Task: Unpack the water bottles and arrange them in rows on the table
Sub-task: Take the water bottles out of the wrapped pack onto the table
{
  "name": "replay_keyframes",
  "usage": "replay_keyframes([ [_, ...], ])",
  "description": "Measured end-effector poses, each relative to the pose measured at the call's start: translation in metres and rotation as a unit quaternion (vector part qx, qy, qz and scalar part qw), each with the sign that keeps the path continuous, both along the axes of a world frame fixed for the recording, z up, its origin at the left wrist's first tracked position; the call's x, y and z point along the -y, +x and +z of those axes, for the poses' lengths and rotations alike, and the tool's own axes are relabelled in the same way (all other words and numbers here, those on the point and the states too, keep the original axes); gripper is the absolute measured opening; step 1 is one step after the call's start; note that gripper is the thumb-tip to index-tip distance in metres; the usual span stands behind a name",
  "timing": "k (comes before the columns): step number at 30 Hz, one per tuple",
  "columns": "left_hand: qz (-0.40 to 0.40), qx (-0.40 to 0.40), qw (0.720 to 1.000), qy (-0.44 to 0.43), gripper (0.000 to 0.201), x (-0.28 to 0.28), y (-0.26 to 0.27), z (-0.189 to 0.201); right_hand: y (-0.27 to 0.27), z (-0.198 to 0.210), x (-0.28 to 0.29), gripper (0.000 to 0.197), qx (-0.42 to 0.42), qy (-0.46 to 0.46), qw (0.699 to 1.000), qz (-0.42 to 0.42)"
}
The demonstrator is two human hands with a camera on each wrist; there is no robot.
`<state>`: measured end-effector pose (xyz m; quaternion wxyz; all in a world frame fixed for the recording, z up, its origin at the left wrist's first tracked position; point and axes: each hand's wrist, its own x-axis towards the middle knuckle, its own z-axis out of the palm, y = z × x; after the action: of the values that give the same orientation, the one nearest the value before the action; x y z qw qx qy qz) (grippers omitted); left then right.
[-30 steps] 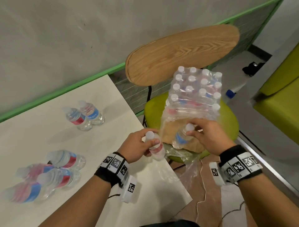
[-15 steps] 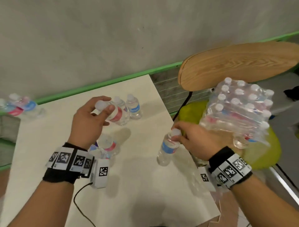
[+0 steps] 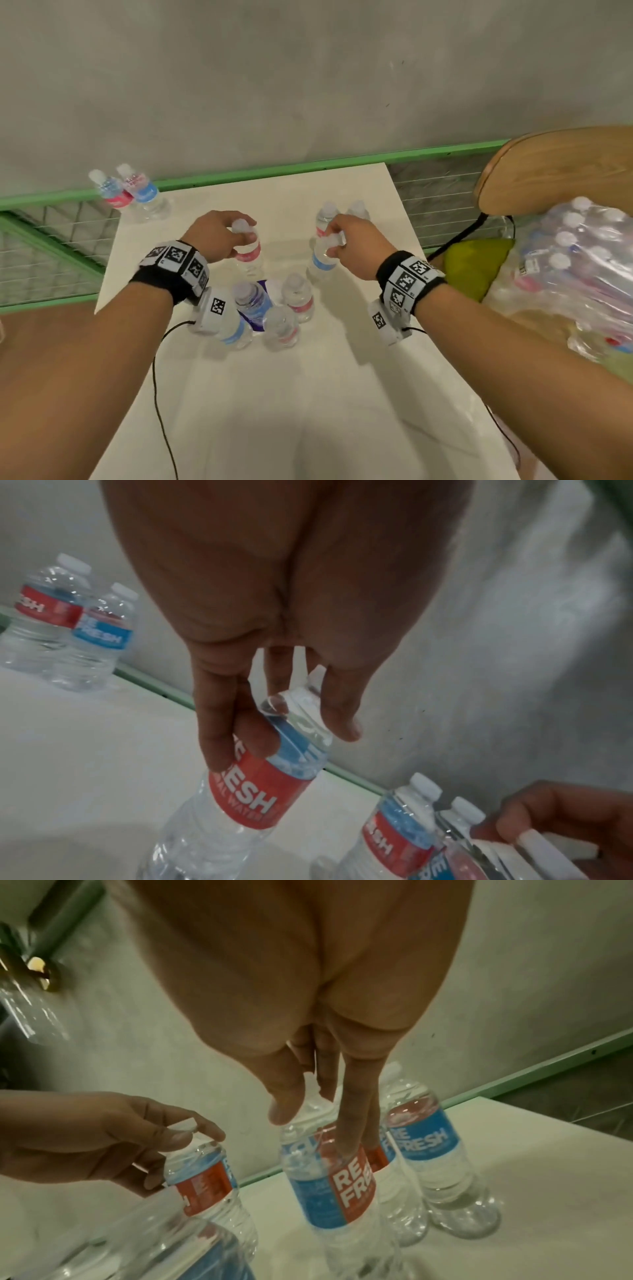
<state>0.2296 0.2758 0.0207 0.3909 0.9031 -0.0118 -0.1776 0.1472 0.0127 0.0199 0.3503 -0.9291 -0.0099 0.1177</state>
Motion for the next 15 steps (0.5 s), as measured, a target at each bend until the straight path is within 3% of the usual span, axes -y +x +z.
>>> replay_keyframes([
  [6,-0.062,-0.044,0.995,0.061,0.030,-0.015,0.019,-0.025,0.043,-0.009,-0.040,0.026,-0.041,-0.125,0.989,0.069],
  [15,-0.069,-0.036,0.995,0.055,0.047,-0.006,0.030,-0.030,0.072,-0.009,-0.071,0.029,-0.007,-0.155,0.988,0.026],
])
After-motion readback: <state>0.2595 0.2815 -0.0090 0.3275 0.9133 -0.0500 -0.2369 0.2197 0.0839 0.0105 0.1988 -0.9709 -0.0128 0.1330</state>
